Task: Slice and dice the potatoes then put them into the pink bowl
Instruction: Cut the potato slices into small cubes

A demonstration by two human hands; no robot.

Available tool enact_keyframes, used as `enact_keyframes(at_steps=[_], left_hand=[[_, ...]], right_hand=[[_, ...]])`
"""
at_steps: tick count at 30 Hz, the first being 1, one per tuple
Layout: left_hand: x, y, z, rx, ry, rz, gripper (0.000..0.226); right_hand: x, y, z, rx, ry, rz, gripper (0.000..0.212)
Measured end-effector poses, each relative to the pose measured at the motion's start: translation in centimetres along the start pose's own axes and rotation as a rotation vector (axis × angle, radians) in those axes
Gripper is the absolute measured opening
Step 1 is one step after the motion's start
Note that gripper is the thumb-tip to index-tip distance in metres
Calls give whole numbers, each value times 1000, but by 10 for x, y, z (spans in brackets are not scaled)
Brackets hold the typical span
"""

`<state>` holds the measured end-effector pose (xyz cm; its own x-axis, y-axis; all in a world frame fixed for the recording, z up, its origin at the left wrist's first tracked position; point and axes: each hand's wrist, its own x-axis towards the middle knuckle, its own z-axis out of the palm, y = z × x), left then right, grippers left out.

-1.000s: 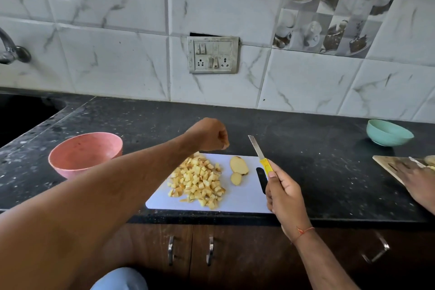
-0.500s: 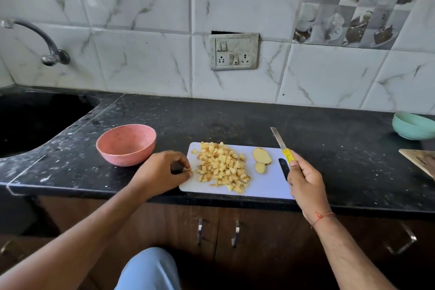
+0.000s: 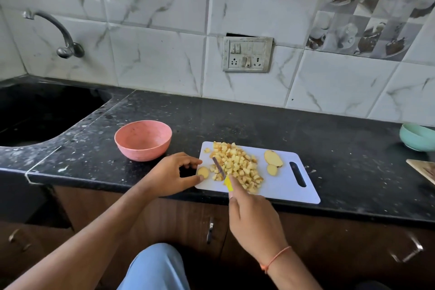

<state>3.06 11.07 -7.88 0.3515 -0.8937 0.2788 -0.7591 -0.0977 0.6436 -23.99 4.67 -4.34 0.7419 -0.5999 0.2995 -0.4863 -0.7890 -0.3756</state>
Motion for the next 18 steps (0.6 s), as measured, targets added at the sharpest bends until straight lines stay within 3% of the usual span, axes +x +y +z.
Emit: enact_keyframes(at_steps=[11,18], left_hand=[[0,1,5,22,70,12,41],[0,0,3,-34,63,0,41]], right_hand=[[7,-10,14,-255,-125,30,60],[13,-2,14,-243,-110,56,52]])
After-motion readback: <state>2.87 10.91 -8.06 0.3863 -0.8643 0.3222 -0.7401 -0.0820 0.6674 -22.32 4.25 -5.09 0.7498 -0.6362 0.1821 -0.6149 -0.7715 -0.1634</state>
